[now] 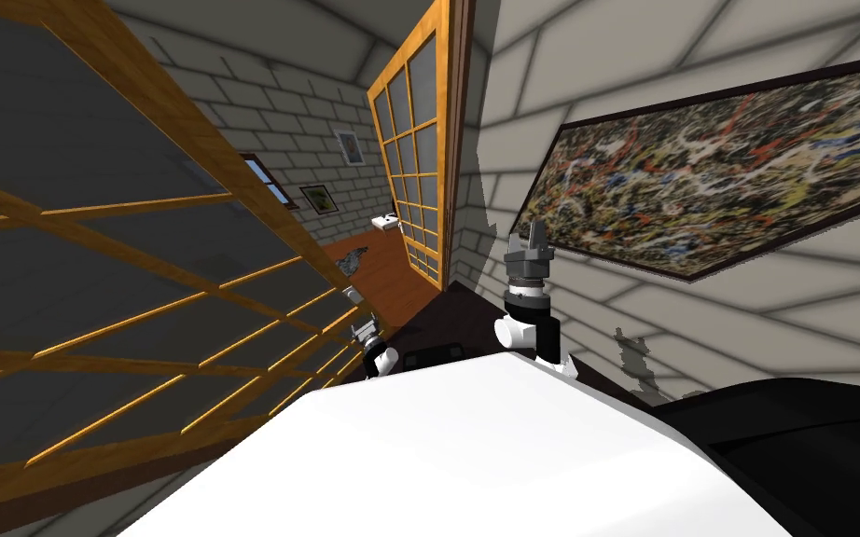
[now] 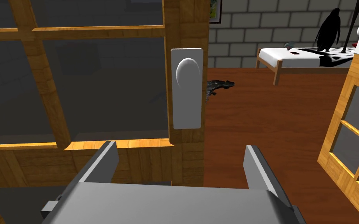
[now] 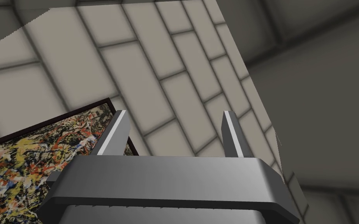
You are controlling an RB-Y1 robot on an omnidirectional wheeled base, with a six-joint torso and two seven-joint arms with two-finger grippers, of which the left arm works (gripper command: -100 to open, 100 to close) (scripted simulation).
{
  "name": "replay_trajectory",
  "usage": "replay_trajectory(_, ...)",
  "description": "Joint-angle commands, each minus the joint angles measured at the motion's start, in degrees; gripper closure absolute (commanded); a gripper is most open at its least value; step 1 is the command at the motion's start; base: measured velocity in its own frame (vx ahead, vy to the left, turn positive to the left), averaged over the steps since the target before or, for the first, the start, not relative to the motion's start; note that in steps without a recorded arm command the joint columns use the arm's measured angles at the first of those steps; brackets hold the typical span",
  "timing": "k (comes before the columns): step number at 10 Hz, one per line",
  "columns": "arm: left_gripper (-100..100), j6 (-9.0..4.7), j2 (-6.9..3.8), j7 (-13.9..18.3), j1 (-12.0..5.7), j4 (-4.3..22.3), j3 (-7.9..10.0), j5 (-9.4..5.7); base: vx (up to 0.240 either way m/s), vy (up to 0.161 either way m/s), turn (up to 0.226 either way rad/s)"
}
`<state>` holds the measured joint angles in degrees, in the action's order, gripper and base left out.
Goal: Push the door open
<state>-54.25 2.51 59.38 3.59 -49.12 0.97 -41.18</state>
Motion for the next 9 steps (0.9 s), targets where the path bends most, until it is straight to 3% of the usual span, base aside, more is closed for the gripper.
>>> replay_trajectory(1,-100,0.1,-1.75,0.14,-0.12,0.14,0.17,-0.11,0.081,0.067,-0.008)
replay_trajectory(5,-100,0.34,-3.93,0.48,-0.42,0.49,0.57,-0.38,0.162,0.093,-0.017)
replay_trajectory(9,-100,0.61,-4.0,0.87,-0.75,0.88,1.03,-0.69,0.167,0.129,-0.017)
